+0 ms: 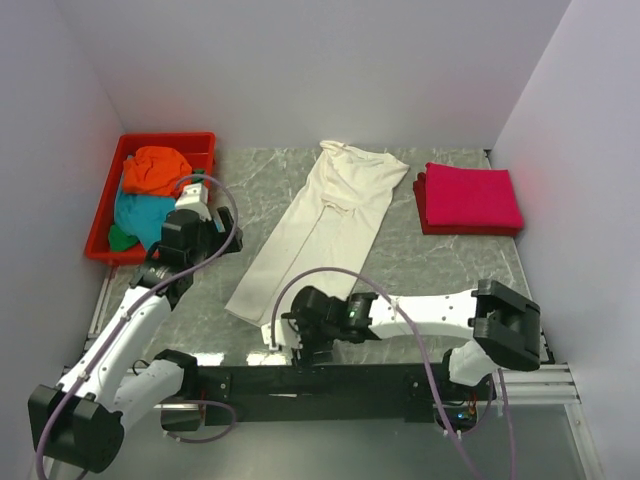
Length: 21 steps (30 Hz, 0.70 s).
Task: Fold and stack the t-shirts
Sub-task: Fold the tshirt
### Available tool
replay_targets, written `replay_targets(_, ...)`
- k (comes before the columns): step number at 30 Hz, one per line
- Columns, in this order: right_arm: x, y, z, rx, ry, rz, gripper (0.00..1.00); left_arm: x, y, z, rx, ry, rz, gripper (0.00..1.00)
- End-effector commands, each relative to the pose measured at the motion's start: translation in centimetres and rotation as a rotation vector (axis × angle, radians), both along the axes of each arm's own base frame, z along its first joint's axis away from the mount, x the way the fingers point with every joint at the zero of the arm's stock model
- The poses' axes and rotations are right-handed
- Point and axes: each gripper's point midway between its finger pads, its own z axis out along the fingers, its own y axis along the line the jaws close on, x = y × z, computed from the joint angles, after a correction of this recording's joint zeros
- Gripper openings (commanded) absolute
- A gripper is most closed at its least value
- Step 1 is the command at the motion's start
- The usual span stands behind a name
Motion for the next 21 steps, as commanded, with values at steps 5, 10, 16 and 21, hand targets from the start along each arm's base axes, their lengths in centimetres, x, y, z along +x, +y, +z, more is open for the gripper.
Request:
replay_targets(5,1.5,0.7,-2.0,-0.037,-0.109,-0.165,0.75,-2.6,-0.5,-3.0,-0.279,0.177,0.187,0.83)
replay_targets(10,1.4,-0.6,-4.2,-0.125,-0.102,-0.172,0.67,-3.3,-1.9,-7.6,-0.323,0.318,0.176,0.80)
replay_targets(16,1.3,-2.4,-5.2,-0.189,-0.120,-0.158,0.42,-3.2,-2.2,-11.3,-0.292,0.447,0.202,0.74)
replay_targets(21,0.6,-5.1,-5.7,-0.242,-0.121,-0.103,0.16,-3.8,-2.8,-14.0,-0.269,0.571,0.197,0.63)
